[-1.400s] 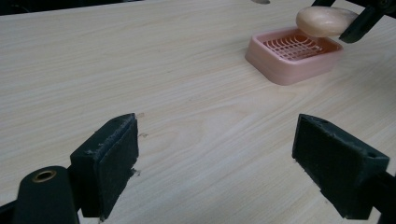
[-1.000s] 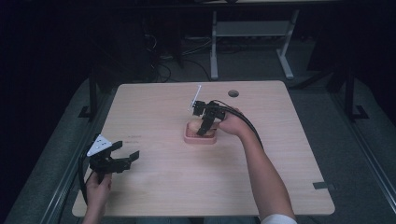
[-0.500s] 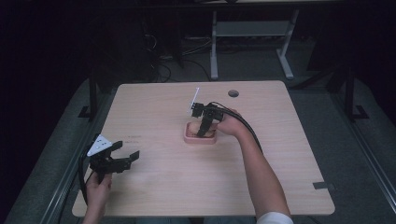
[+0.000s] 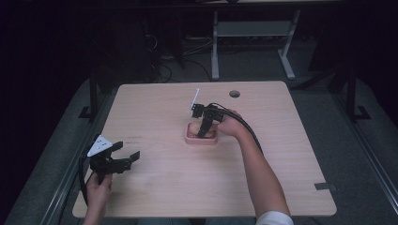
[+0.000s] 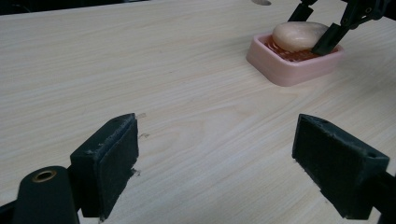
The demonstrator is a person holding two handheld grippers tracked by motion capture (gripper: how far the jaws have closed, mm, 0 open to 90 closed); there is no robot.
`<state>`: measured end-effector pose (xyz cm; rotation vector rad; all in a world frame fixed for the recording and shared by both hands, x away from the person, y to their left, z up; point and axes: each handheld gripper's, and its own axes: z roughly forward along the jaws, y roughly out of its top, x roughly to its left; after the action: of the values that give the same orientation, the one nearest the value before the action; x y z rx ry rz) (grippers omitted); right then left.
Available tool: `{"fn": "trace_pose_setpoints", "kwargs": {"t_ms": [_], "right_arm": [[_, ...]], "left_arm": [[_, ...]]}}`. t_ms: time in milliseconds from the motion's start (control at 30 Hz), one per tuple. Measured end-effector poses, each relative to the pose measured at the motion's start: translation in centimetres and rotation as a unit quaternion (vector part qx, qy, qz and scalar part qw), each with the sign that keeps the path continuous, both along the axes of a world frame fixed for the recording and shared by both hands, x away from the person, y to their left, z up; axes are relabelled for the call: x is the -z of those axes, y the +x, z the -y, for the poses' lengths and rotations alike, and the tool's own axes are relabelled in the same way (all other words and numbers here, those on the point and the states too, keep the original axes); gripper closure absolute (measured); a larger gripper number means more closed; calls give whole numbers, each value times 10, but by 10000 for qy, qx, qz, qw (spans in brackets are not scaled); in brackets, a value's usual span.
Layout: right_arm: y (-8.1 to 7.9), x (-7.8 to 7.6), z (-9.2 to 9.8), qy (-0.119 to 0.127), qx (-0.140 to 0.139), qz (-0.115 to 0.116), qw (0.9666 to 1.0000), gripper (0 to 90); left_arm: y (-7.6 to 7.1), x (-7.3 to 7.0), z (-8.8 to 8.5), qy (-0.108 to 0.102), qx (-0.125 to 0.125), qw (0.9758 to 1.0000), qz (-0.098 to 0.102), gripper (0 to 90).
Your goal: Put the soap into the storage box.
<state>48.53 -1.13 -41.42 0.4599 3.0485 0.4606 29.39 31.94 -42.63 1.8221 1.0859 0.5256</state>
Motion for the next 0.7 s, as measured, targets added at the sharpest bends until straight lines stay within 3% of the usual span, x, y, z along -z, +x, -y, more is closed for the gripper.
{"fn": "trace_pose_setpoints", "kwargs": {"t_ms": [700], "right_arm": [[3, 4, 3, 4, 30, -45, 10000, 317]], "left_arm": [[1, 1, 0, -45, -24, 10000, -42, 143]]}}
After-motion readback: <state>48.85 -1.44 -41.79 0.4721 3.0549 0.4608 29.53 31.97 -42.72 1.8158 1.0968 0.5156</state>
